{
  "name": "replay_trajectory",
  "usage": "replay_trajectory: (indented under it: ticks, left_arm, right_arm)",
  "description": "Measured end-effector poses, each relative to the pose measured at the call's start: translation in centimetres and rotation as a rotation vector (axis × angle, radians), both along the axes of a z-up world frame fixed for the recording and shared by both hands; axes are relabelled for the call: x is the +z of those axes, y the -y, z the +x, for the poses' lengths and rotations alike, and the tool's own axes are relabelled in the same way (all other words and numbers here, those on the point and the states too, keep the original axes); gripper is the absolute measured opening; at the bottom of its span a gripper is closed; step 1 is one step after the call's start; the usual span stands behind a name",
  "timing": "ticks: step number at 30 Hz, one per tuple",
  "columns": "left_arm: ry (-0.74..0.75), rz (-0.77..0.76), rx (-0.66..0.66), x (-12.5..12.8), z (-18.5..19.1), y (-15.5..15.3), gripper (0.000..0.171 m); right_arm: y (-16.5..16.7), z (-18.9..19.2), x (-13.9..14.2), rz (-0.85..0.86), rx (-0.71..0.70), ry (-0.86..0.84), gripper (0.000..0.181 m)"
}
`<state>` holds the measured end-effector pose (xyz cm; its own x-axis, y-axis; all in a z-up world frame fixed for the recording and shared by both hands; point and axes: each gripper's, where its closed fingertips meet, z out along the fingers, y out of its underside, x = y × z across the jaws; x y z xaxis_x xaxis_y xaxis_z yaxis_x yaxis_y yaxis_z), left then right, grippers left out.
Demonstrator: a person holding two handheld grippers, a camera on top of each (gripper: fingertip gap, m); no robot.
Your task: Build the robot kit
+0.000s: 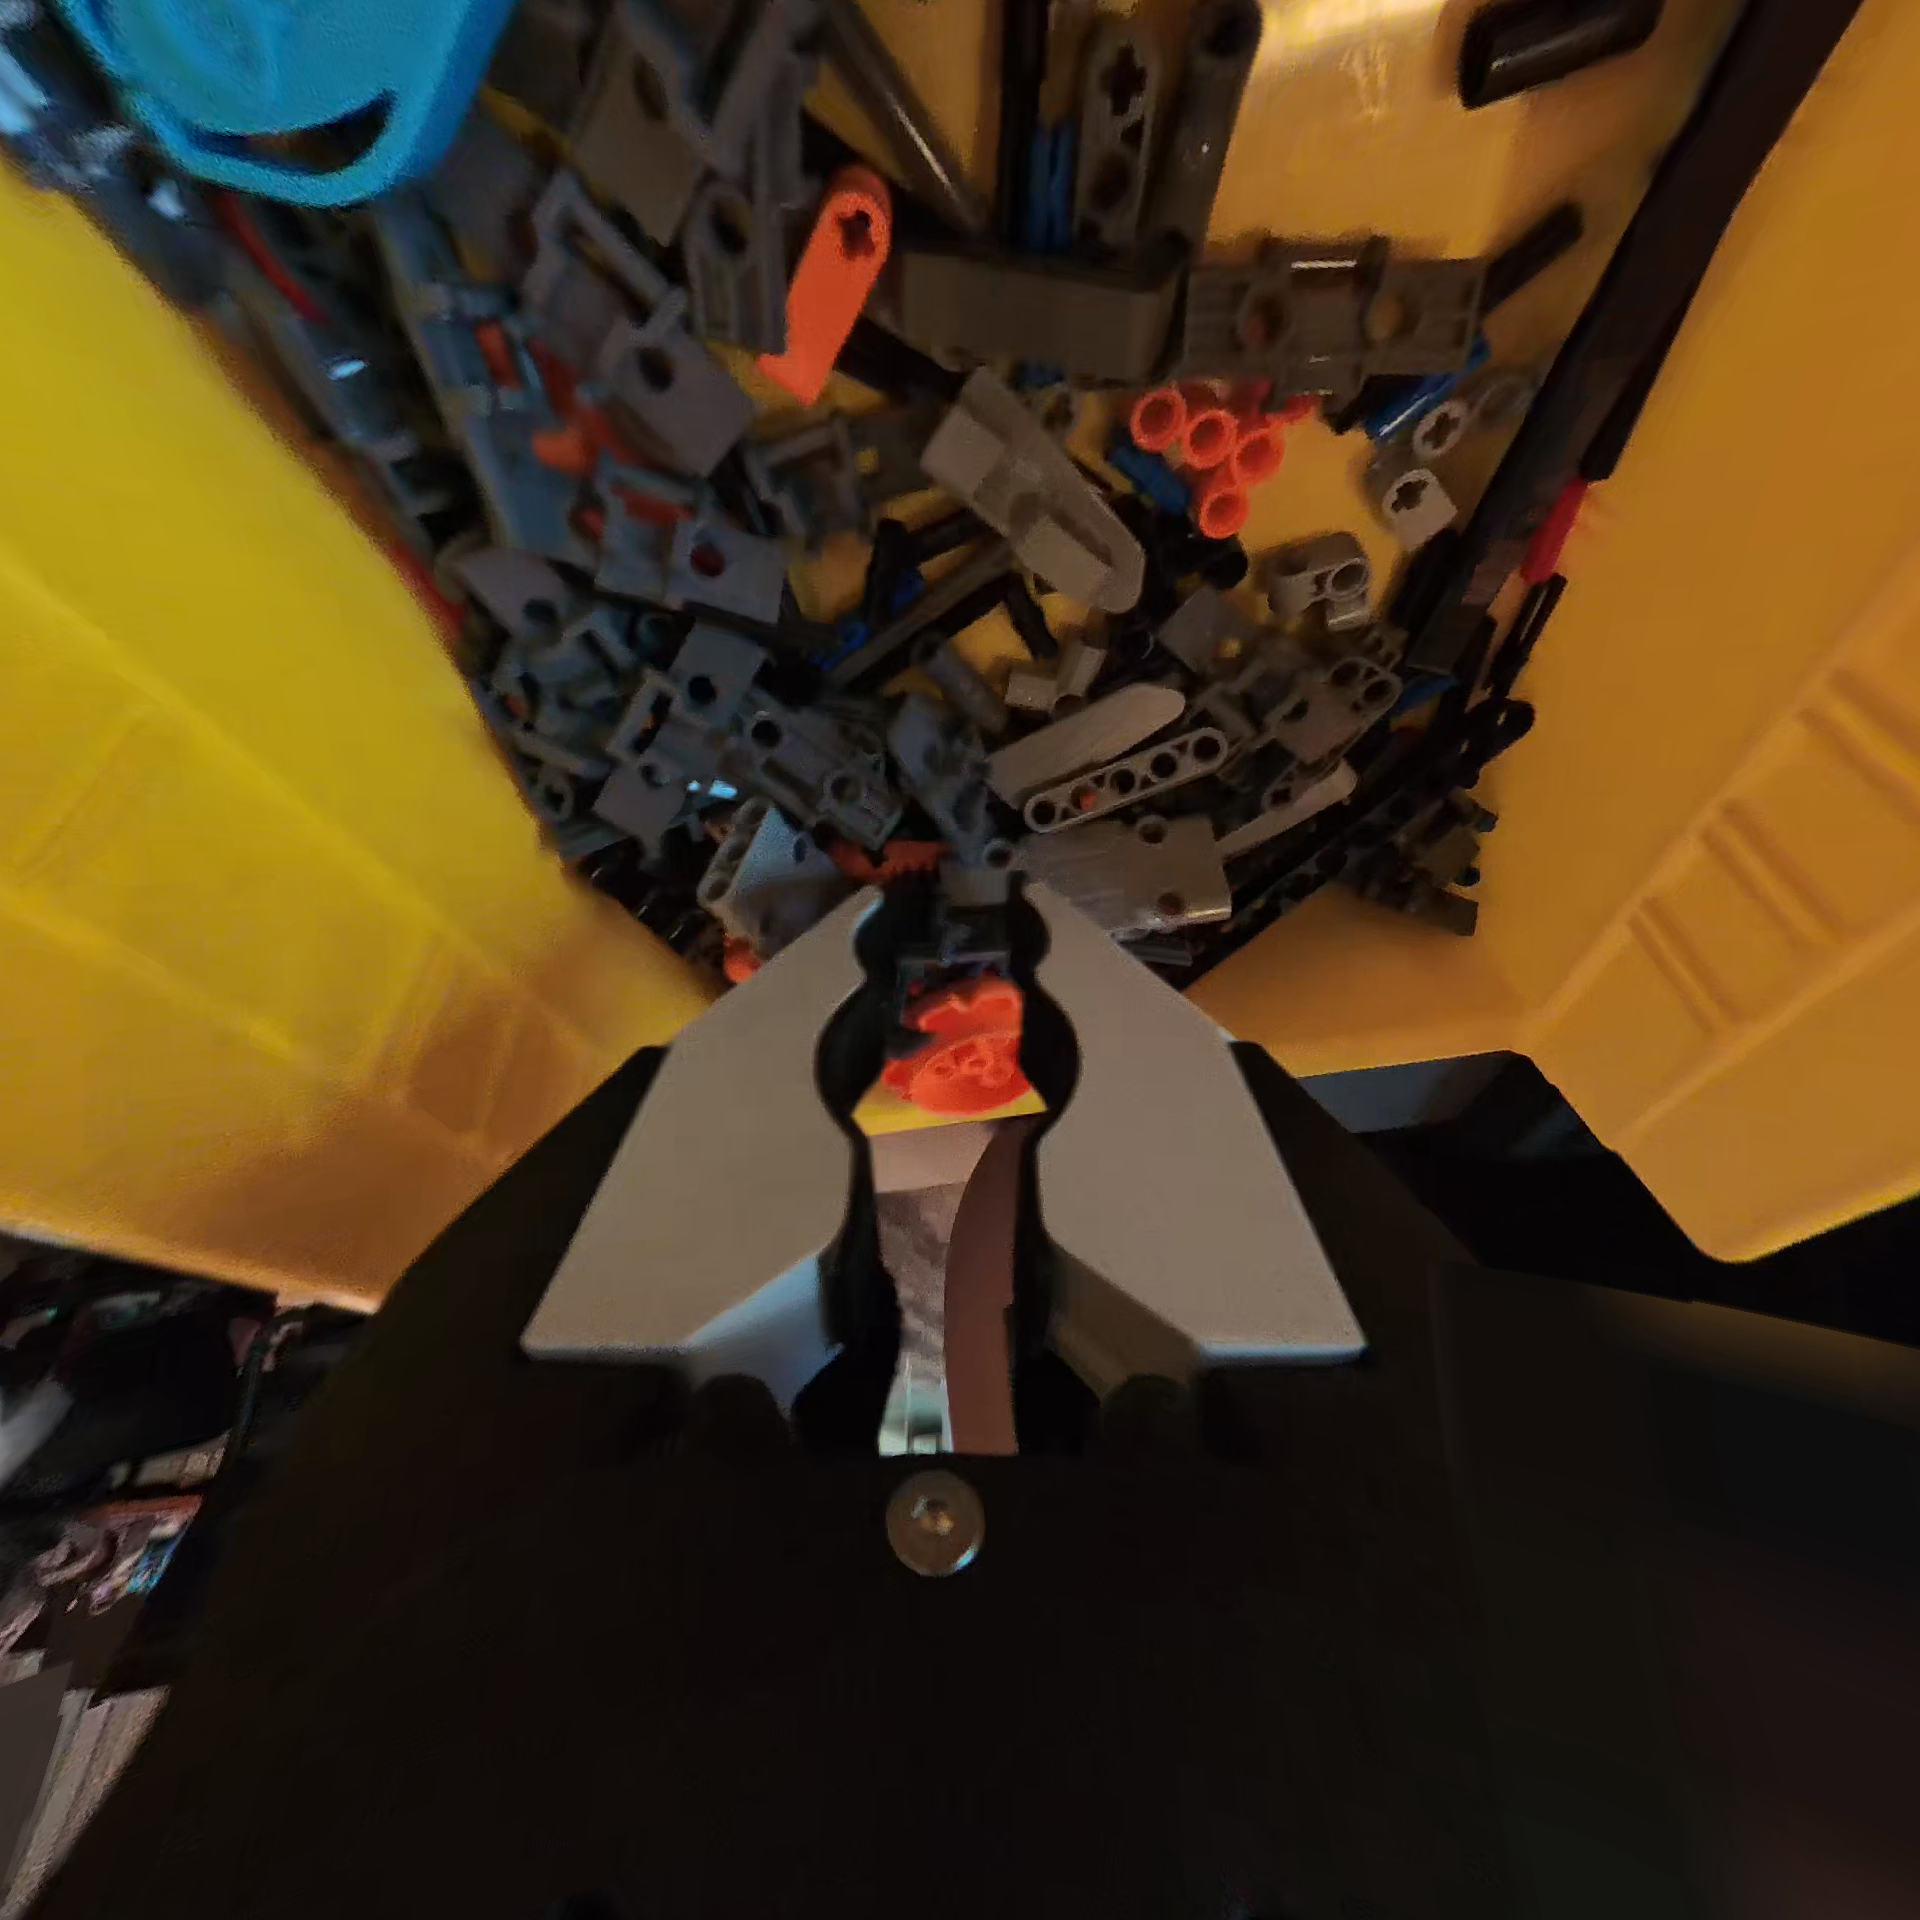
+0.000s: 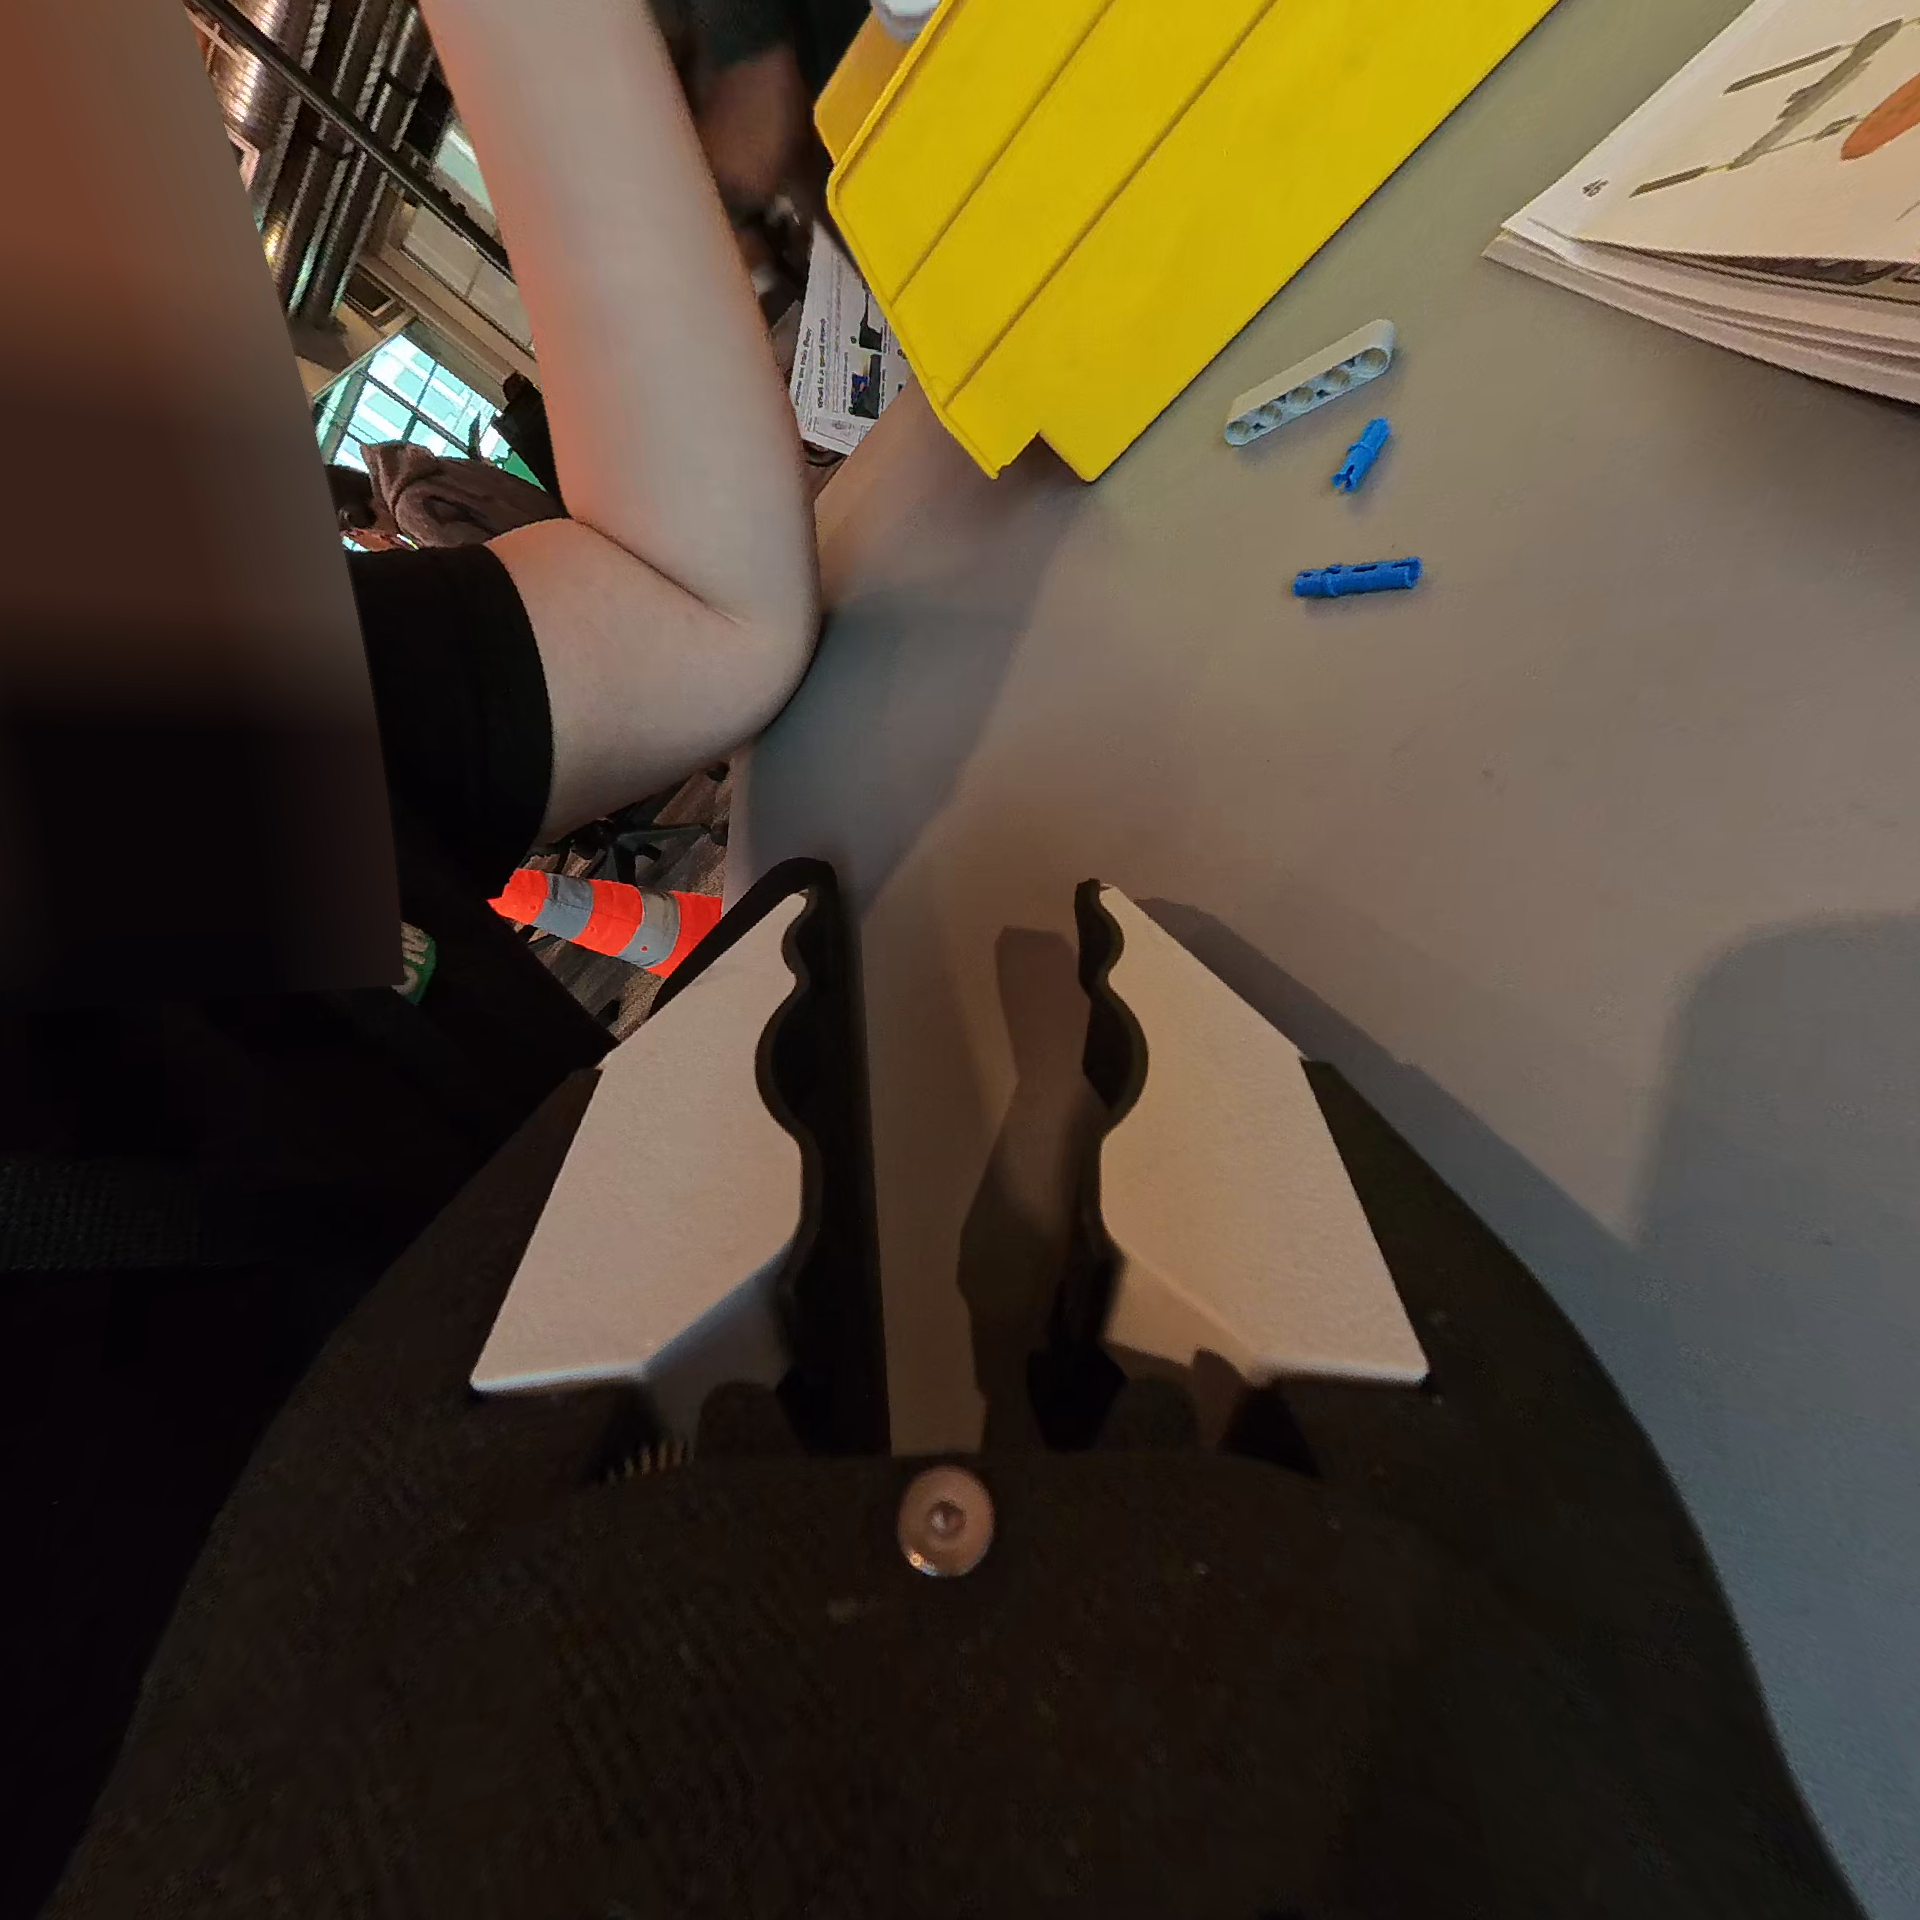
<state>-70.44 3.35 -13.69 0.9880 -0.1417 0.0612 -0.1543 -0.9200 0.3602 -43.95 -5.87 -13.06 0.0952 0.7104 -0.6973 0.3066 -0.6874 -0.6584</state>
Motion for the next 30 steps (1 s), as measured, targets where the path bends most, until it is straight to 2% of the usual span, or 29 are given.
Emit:
replay_trajectory:
  ticks: [3, 7, 9, 11, 14, 16, 21, 22, 27, 30]
  left_arm:
    - [0.018, 0.172, 0.054, 1.4, -0.1, -2.7, 0.059]
    - [0.101, 0.468, 0.101, 3.1, 0.6, -9.5, 0.087]
    - [0.157, 0.568, 0.112, 2.9, 1.2, -12.7, 0.096]
    - [0.138, 0.554, 0.129, 1.1, 0.6, -13.9, 0.098]
    - [0.092, 0.418, 0.139, -2.0, -0.1, -13.0, 0.110]
    - [0.090, 0.408, 0.128, -2.5, 0.0, -13.1, 0.115]
    - [0.077, 0.352, 0.069, -2.5, 0.4, -11.8, 0.091]
    - [0.062, 0.338, 0.052, -2.5, 0.2, -11.4, 0.075]
    - [0.132, 0.226, 0.036, -2.6, 1.2, -8.8, 0.033]
    - [0.160, 0.147, 0.044, -2.5, 1.0, -6.8, 0.030]
  right_arm:
    - [0.0, 0.0, 0.0, 0.001, 0.001, 0.003, 0.047]
    - [0.0, 0.0, -0.1, 0.000, 0.000, 0.004, 0.047]
    - [0.0, 0.0, 0.0, -0.001, 0.001, 0.003, 0.047]
    - [0.0, 0.0, 0.0, -0.001, 0.001, 0.002, 0.047]
    - [0.0, 0.0, 0.0, -0.002, 0.001, 0.001, 0.047]
    - [0.0, 0.0, 0.0, -0.001, 0.002, 0.001, 0.047]
    - [0.0, -0.1, 0.0, -0.002, 0.002, 0.002, 0.047]
    - [0.0, -0.1, 0.0, -0.003, 0.002, 0.001, 0.047]
    - [0.1, -0.1, 0.0, -0.003, 0.004, 0.002, 0.047]
    - [0.1, -0.1, 0.0, -0.004, 0.004, 0.001, 0.047]
